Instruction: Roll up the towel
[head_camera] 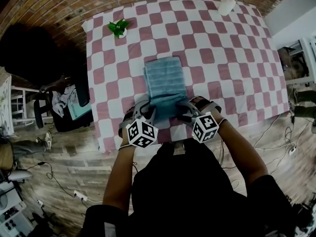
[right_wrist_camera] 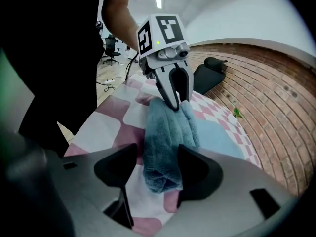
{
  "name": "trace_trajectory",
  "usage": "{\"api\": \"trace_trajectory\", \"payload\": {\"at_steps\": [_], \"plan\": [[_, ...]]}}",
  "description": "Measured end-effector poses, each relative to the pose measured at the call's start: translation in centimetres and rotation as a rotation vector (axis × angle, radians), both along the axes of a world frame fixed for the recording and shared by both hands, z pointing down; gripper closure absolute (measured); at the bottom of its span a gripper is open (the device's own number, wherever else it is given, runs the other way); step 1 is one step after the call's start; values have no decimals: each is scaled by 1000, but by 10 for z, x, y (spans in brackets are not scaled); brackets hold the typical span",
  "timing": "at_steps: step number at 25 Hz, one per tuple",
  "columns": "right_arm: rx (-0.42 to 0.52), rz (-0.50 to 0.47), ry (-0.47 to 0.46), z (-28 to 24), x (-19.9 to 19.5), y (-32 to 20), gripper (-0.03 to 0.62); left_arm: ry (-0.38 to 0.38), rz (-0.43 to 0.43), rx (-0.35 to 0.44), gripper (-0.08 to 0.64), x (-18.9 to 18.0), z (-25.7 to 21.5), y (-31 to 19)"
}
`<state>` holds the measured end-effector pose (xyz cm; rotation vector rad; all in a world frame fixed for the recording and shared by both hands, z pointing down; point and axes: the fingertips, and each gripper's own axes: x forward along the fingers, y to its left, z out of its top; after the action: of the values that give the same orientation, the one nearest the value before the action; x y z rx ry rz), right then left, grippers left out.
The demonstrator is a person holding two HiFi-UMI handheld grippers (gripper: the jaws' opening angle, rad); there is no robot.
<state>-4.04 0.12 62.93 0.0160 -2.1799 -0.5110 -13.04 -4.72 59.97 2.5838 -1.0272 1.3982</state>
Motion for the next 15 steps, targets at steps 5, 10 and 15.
{"api": "trace_trajectory", "payload": {"at_steps": [5, 10, 15], "plan": [[-64, 43, -20, -1, 0, -10, 413, 29, 70, 51, 356, -4, -24, 18], [-165, 82, -39, -3, -3, -18, 440, -41, 292, 97, 344, 9, -23, 47], [-333, 177, -90, -9, -4, -27, 478, -114, 429, 81, 330, 25, -5, 51]]}}
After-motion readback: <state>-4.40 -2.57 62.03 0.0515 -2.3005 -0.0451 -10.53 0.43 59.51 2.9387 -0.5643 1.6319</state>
